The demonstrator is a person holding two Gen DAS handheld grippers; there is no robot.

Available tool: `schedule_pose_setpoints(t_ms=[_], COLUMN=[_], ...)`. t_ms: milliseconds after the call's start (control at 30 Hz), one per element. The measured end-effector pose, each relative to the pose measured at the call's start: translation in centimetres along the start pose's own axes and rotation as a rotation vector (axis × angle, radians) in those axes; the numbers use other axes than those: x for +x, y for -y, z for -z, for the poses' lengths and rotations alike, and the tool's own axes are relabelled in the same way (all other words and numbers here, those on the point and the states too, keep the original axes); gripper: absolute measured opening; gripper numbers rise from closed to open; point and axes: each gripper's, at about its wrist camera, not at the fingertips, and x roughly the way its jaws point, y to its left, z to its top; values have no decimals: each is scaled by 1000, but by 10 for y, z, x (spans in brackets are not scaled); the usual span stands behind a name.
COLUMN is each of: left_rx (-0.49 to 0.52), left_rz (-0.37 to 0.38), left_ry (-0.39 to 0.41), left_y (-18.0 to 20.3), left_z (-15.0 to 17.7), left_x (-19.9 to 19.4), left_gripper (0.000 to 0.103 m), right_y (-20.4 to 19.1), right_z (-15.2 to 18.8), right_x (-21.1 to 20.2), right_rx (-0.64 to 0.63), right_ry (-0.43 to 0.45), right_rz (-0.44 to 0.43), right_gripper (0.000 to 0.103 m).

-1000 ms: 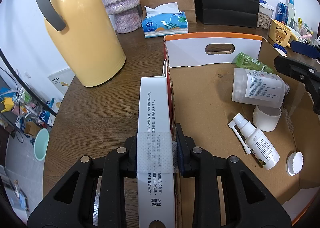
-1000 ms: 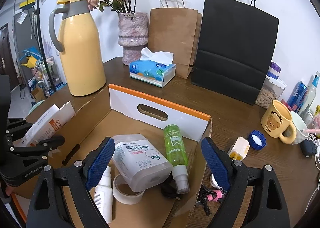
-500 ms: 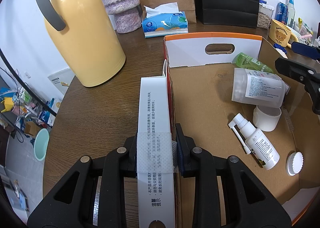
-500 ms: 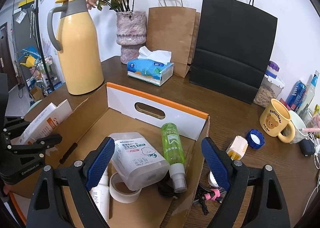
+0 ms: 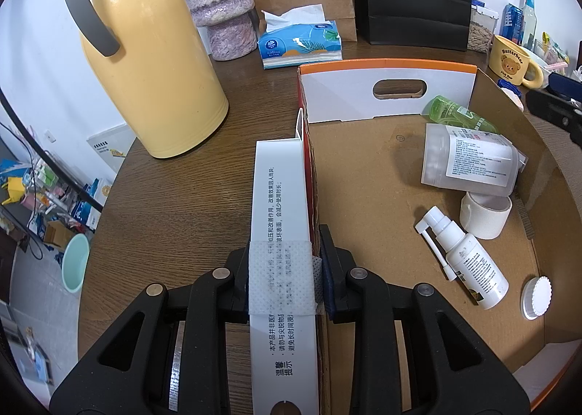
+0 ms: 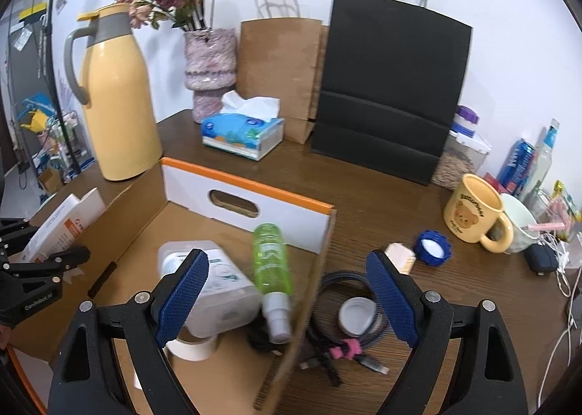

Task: Organize rigid objects
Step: 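Move the right tool out of the box to the black braided cable, then grasp the black braided cable by its pink tie with the right tool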

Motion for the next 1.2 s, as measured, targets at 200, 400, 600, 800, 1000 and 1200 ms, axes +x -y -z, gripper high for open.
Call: schedule_pose_setpoints(t_ms=[200, 400, 600, 800, 1000, 1200], left_rx=[0, 1, 3, 0, 0, 2], left_rz=[0, -2, -3, -4, -2, -2], left_ry=[0, 1, -1, -2, -3, -3], left_y=[0, 0, 0, 0, 0, 0], left_z=[0, 0, -2, -2, -1, -1], left_x=[0, 0, 2, 2, 2, 2], left_gripper=[24, 24, 24, 24, 24, 24], right_y=[21, 42, 65, 75, 74, 73], right_z=[6, 22, 43, 59, 68, 70], right_x=[-5, -6, -7, 0, 13, 28], right_rx=[28, 49, 75, 89, 78, 55], right_ry=[-9, -43, -98, -152, -193, -235], right_rz=[48, 95, 146, 156, 130, 79], right_gripper=[92, 92, 92, 92, 92, 92])
